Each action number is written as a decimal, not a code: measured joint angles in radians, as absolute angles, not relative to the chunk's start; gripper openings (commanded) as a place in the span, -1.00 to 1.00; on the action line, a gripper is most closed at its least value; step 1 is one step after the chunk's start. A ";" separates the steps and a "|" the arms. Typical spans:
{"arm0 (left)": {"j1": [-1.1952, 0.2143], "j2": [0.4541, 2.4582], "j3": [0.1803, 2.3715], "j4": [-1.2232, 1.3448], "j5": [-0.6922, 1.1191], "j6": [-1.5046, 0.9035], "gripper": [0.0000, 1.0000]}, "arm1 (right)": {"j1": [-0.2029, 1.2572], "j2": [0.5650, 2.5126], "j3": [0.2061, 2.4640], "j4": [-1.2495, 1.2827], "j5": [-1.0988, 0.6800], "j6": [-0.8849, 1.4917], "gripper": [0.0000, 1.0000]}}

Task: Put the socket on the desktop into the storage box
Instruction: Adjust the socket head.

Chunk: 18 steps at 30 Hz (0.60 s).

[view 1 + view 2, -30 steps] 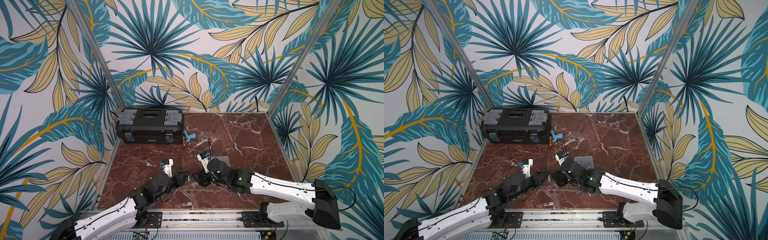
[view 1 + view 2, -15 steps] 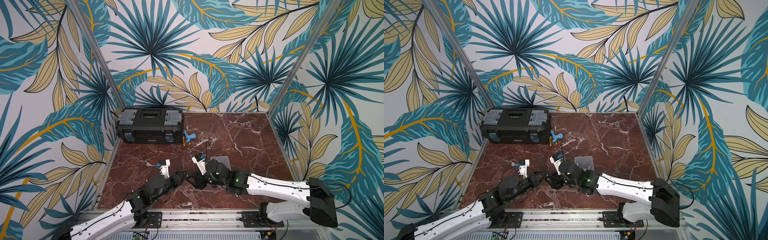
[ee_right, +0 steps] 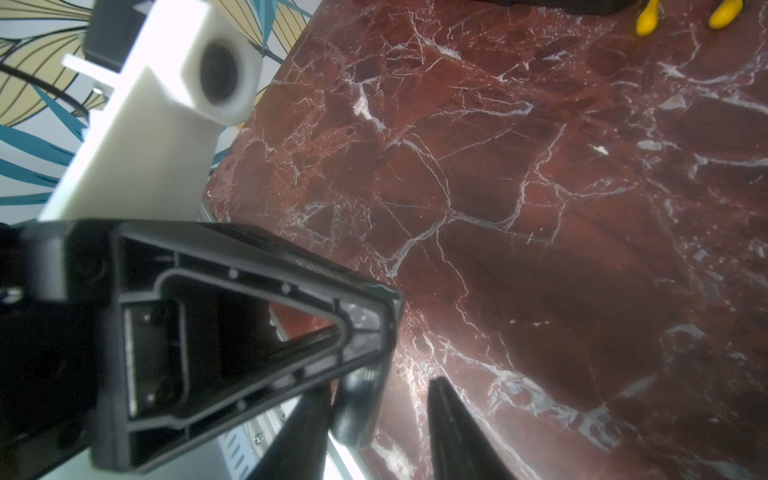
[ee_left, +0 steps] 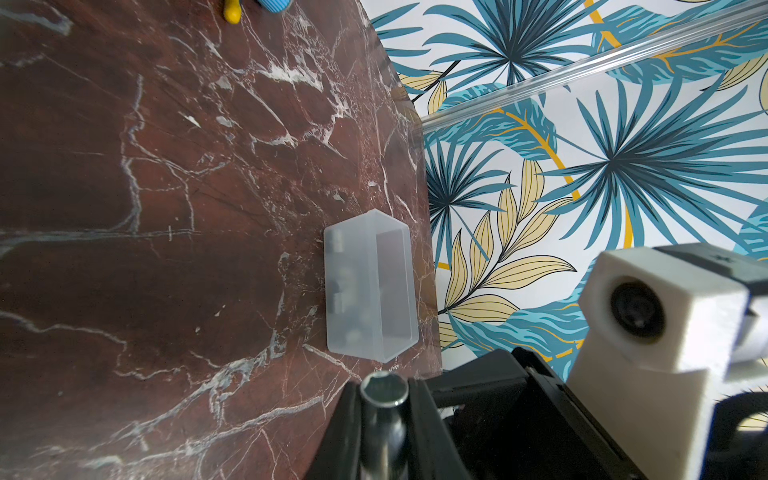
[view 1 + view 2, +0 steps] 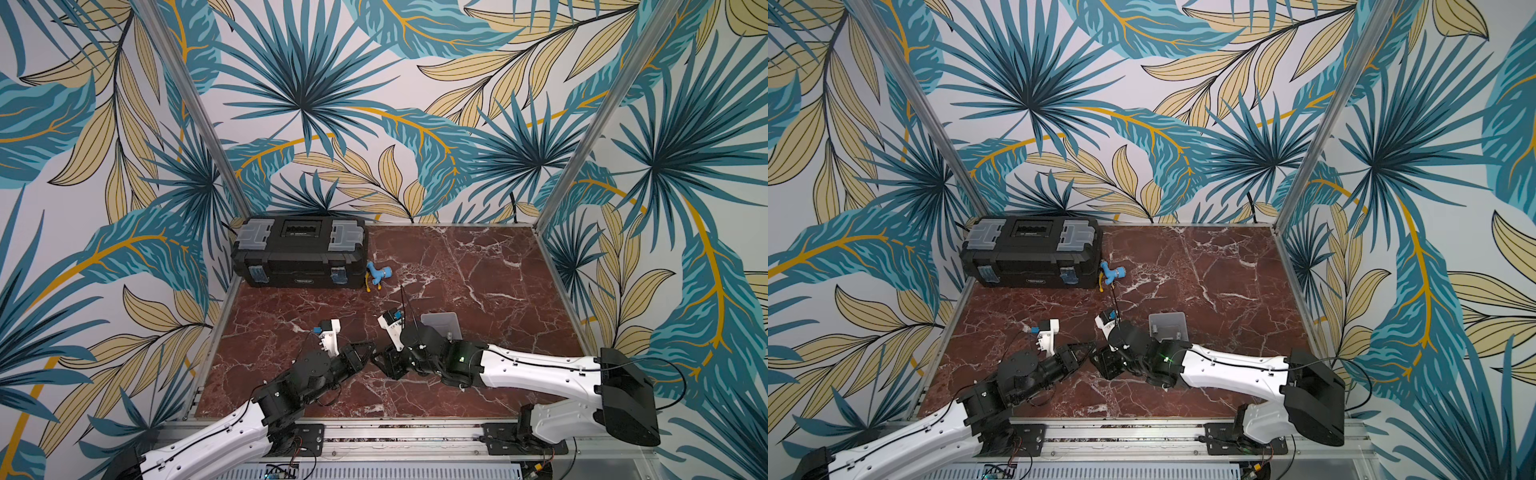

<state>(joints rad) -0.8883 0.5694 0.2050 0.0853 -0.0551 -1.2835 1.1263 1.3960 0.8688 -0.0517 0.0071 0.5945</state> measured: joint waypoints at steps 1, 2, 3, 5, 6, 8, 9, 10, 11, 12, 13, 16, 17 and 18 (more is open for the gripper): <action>-0.888 0.569 0.203 0.086 -0.054 -1.284 -1.00 | 1.127 1.399 0.871 -0.052 0.007 0.595 -0.28; -0.888 0.569 0.200 0.086 -0.052 -1.284 -1.00 | 1.128 1.404 0.873 -0.051 0.007 0.596 -0.29; -0.888 0.569 0.197 0.086 -0.052 -1.285 -1.00 | 1.128 1.409 0.874 -0.050 0.007 0.598 -0.29; -0.887 0.569 0.192 0.085 -0.052 -1.285 -1.00 | 1.129 1.419 0.875 -0.049 0.004 0.599 -0.31; -0.886 0.569 0.189 0.084 -0.052 -1.285 -1.00 | 1.129 1.424 0.875 -0.048 0.002 0.601 -0.33; -0.886 0.569 0.187 0.080 -0.052 -1.285 -1.00 | 1.129 1.430 0.876 -0.044 -0.002 0.604 -0.36; -0.886 0.569 0.187 0.080 -0.052 -1.285 -1.00 | 1.129 1.430 0.876 -0.043 -0.004 0.606 -0.36; -0.886 0.568 0.187 0.080 -0.052 -1.285 -1.00 | 1.129 1.430 0.876 -0.043 -0.007 0.606 -0.36; -0.886 0.567 0.187 0.080 -0.052 -1.285 -1.00 | 1.129 1.431 0.877 -0.043 -0.009 0.606 -0.36; -0.886 0.566 0.187 0.080 -0.052 -1.285 -1.00 | 1.129 1.433 0.878 -0.043 -0.012 0.606 -0.36; -0.886 0.566 0.187 0.080 -0.052 -1.285 -1.00 | 1.129 1.436 0.881 -0.043 -0.017 0.606 -0.36; -0.886 0.564 0.187 0.080 -0.051 -1.285 -1.00 | 1.129 1.447 0.885 -0.043 -0.028 0.607 -0.50; -0.886 0.565 0.187 0.080 -0.051 -1.285 -1.00 | 1.129 1.447 0.885 -0.043 -0.031 0.610 -0.59; -0.886 0.564 0.187 0.080 -0.052 -1.285 -1.00 | 1.129 1.447 0.885 -0.046 -0.024 0.616 -0.68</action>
